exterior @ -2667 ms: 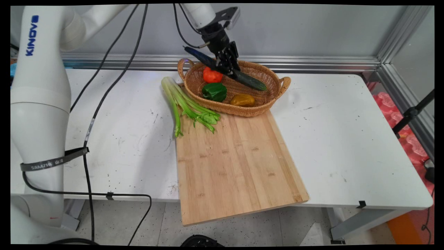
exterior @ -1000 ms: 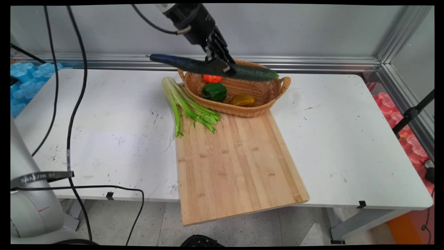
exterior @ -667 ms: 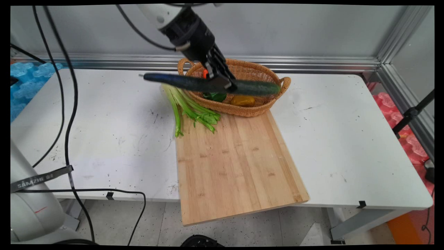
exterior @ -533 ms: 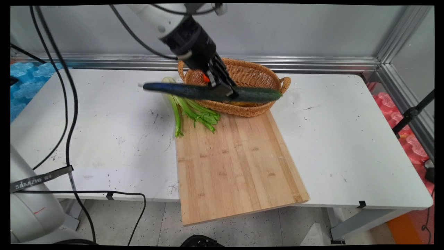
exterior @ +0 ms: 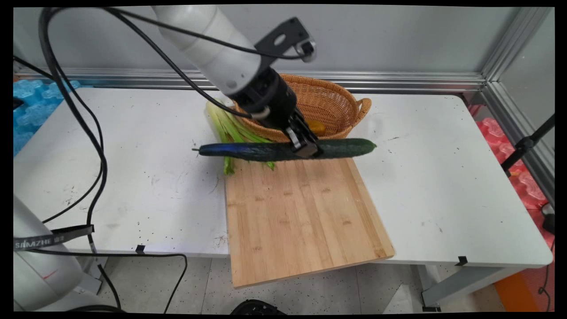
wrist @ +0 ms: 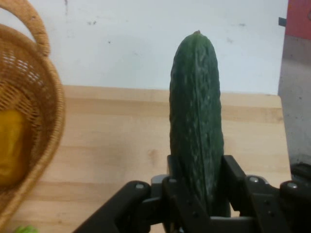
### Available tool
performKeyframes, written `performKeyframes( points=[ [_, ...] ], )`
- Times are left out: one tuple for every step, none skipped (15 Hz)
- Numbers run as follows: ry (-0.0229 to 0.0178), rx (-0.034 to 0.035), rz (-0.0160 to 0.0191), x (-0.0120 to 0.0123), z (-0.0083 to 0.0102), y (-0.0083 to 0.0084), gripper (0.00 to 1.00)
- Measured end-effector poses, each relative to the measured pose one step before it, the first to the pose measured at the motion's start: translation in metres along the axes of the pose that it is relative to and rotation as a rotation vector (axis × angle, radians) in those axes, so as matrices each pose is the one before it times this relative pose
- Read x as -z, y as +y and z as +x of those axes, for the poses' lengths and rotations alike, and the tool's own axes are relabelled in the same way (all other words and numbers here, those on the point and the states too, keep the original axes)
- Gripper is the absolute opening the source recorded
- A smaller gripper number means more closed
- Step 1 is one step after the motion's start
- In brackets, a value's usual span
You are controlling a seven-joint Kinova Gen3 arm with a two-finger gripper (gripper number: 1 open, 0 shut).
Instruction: Place the picked object on the cutting board
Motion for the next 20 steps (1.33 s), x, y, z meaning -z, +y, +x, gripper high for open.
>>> performKeyframes(
  points=[
    [-0.00089,0.00588,0.00311,-0.00506,-0.0002,0.00409,0.0],
    [-0.00131,0.00548,0.00312,-0.0078,0.00044,0.00529,0.0],
    [-0.0016,0.00417,0.0026,-0.00695,0.00044,0.004,0.0],
    [-0.00312,0.00532,0.00272,-0.00839,0.0005,0.00452,0.0],
    [-0.00488,0.00538,0.00164,-0.00854,-0.00007,0.00401,0.0],
    [-0.00426,0.00485,0.0004,-0.00701,-0.00056,0.00308,0.0],
    [-0.00397,0.00295,-0.00034,-0.00478,-0.00059,0.00205,0.0],
    [-0.00535,0.0041,-0.00085,-0.00709,-0.00097,0.00281,0.0],
    [-0.00719,0.00408,-0.00153,-0.00805,-0.00148,0.00285,0.0],
    [-0.00829,0.00381,-0.00216,-0.00794,-0.00213,0.00264,0.0],
    [-0.00658,0.00343,-0.00229,-0.00658,-0.00179,0.00207,0.0],
    [-0.00698,0.00404,-0.00344,-0.00749,-0.00198,0.0021,0.0],
    [-0.00639,0.00543,-0.00337,-0.00731,-0.00183,0.00184,0.0],
    [-0.00405,0.0045,-0.00357,-0.00626,-0.00126,0.00153,0.0],
    [-0.00356,0.0038,-0.00465,-0.00697,-0.00113,0.00155,0.0],
    [-0.00317,0.00357,-0.00467,-0.00677,-0.00114,0.00117,0.0],
    [-0.00266,0.00293,-0.00364,-0.00554,-0.00106,0.00069,0.0],
    [-0.00349,0.00274,-0.00375,-0.00626,-0.00128,0.00049,0.0],
    [-0.00365,0.00381,-0.00256,-0.00586,-0.00153,0.0,0.0],
    [-0.00315,0.00179,-0.00254,-0.00466,-0.0014,-0.00011,0.0]
  ],
)
